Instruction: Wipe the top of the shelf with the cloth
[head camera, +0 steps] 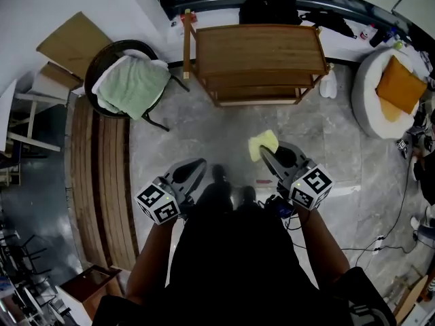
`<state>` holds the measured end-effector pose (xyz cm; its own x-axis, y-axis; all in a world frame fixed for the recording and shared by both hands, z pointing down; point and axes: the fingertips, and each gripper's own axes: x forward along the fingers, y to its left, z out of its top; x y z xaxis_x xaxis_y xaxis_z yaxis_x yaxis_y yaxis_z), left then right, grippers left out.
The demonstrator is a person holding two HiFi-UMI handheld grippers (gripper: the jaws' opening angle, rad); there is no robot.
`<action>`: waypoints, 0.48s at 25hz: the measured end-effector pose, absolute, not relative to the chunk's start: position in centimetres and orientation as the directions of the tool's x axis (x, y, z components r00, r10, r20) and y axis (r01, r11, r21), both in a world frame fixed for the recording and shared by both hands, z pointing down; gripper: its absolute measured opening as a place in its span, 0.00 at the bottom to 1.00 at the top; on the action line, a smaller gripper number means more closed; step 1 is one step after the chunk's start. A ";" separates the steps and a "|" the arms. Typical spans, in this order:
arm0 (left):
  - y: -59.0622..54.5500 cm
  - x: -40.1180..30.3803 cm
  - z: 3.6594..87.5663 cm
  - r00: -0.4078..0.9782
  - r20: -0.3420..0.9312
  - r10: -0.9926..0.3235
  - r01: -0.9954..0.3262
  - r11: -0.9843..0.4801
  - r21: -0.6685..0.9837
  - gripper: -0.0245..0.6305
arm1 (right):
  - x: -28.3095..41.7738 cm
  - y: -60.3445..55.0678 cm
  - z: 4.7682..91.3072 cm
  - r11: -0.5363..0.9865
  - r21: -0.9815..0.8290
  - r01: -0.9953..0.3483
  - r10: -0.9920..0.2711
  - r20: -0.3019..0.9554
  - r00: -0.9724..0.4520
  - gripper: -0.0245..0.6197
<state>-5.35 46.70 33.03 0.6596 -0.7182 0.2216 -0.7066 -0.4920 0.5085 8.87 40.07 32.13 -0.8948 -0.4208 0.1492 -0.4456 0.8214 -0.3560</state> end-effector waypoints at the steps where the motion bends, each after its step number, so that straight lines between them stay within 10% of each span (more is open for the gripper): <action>1: 45.5 -5.8 33.1 0.663 0.213 -0.718 -0.702 -0.498 0.509 0.06 | 8.3 39.0 32.4 0.821 -0.354 -0.447 -0.419 0.158 -0.894 0.11; 12: 29.1 -12.1 32.5 0.739 0.114 -0.664 -0.606 -0.579 0.545 0.06 | 1.1 26.3 31.2 0.782 -0.334 -0.527 -0.467 0.246 -0.849 0.11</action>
<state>-12.10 29.12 32.46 0.7385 -0.6645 0.1143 -0.6057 -0.5794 0.5454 1.12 26.35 31.18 -0.8492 -0.4671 0.2463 -0.5267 0.7817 -0.3340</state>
